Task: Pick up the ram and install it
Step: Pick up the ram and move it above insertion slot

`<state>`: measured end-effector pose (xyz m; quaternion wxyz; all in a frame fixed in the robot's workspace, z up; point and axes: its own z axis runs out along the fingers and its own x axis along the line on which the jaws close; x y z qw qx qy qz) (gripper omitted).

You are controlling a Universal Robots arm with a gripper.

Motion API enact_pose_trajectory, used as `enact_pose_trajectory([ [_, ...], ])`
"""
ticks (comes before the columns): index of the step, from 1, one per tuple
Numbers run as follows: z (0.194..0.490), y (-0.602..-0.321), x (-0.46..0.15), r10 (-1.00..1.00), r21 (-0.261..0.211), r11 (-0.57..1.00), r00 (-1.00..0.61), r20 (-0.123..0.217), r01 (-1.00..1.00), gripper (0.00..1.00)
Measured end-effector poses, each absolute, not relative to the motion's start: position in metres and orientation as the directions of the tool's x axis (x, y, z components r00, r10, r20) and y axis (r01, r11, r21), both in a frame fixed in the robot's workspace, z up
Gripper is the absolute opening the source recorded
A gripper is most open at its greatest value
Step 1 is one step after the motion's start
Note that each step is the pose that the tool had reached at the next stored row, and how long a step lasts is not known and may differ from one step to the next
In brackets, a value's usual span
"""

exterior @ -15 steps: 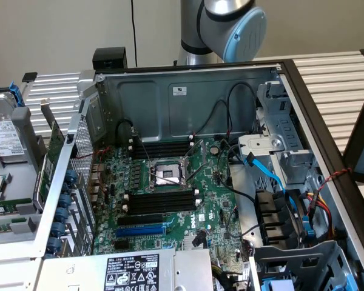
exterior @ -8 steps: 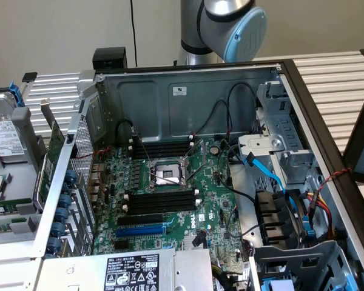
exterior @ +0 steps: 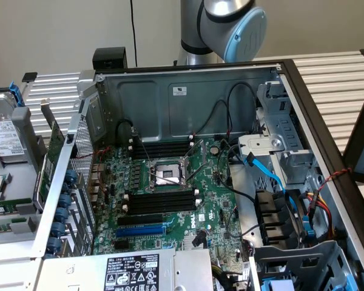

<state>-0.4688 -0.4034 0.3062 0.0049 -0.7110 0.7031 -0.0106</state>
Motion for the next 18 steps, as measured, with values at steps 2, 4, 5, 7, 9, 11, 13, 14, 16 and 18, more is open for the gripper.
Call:
enact_pose_trajectory([
  [2, 0.303, -0.403, -0.469, -1.0, -0.022, 0.005, -0.006, 0.008, -1.0, 0.42],
  [4, 0.299, -0.404, -0.468, -1.0, -0.022, 0.01, -0.01, 0.008, -1.0, 0.42],
  [5, 0.297, -0.404, -0.466, -1.0, -0.022, 0.01, -0.01, 0.008, -1.0, 0.42],
  [7, 0.293, -0.404, -0.465, -1.0, -0.022, 0.01, -0.011, 0.008, -1.0, 0.42],
  [9, 0.29, -0.404, -0.463, -1.0, -0.022, 0.011, -0.011, 0.008, -1.0, 0.42],
  [11, 0.288, -0.406, -0.462, -1.0, -0.019, 0.011, -0.011, 0.009, -1.0, 0.42],
  [13, 0.285, -0.406, -0.461, -1.0, -0.019, 0.011, -0.011, 0.009, -1.0, 0.42],
  [14, 0.283, -0.406, -0.461, -1.0, -0.019, 0.012, -0.012, 0.009, -1.0, 0.42],
  [16, 0.279, -0.406, -0.461, -1.0, -0.019, 0.019, -0.02, 0.009, -1.0, 0.42],
  [18, 0.276, -0.406, -0.461, -0.999, -0.019, 0.032, -0.033, 0.009, -0.999, 0.42],
])
